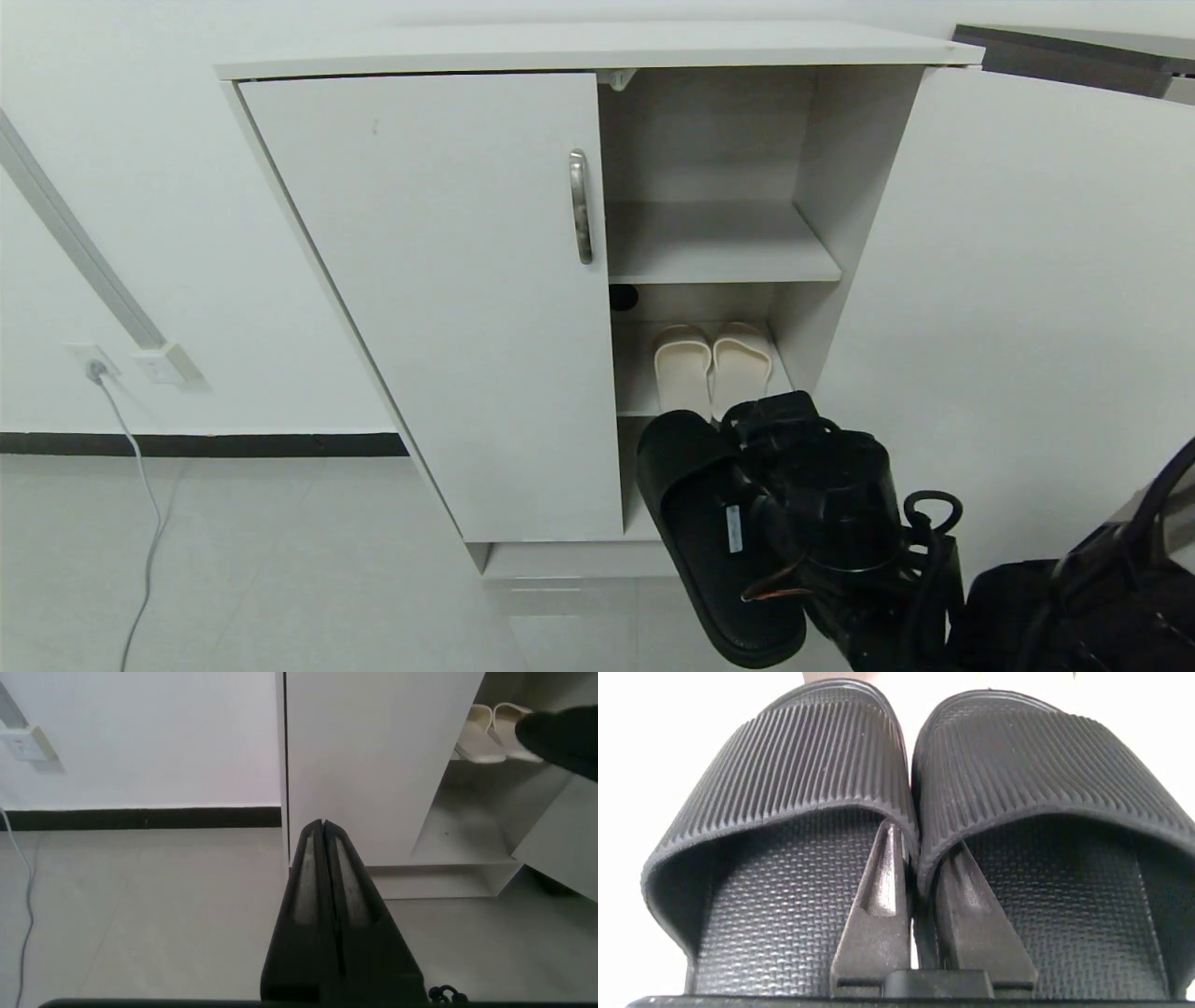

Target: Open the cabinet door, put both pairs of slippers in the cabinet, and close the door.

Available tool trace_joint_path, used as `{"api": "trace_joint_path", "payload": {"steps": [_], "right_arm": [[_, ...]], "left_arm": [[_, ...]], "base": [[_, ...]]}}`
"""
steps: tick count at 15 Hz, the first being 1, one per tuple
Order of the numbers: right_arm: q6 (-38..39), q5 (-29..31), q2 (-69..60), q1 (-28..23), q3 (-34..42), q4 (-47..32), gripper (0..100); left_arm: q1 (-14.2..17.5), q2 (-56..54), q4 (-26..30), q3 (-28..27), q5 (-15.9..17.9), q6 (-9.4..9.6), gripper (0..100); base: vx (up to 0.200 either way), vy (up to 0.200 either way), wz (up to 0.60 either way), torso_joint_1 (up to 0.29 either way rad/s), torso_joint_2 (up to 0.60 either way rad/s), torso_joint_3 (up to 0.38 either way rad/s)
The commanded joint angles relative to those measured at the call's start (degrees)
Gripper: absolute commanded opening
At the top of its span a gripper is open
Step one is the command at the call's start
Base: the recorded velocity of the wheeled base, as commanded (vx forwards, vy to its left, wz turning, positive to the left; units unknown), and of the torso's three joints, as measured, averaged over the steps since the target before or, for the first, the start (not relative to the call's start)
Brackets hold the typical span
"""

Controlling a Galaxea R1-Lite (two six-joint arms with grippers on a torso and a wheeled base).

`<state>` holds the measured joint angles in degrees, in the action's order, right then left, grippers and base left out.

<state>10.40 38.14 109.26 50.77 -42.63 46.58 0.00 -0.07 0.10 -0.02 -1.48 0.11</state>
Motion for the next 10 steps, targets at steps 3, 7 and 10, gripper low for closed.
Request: {"api": "trace_joint_path", "payload": {"steps": [3,7,10], "right_arm": [[5.07,3.6,-3.8,0.2,-10.63,-17.49,0],[10.52,5.63,-6.78,0.73,-23.29,-35.15,0],[9.64,7.47,-6.61,1.26,-26.8,-35.68,0]], "left_arm": [[0.0,0.07,-0.01,0.02,-0.02,-0.02,0],[0.0,0.07,-0.01,0.02,-0.02,-0.02,0],[0.0,0.07,-0.01,0.02,0.07,0.15,0]], "base": [[0.0,0.0,0.0,0.0,0.0,0.0],[0.0,0.0,0.0,0.0,0.0,0.0],[0.0,0.0,0.0,0.0,0.0,0.0]]}}
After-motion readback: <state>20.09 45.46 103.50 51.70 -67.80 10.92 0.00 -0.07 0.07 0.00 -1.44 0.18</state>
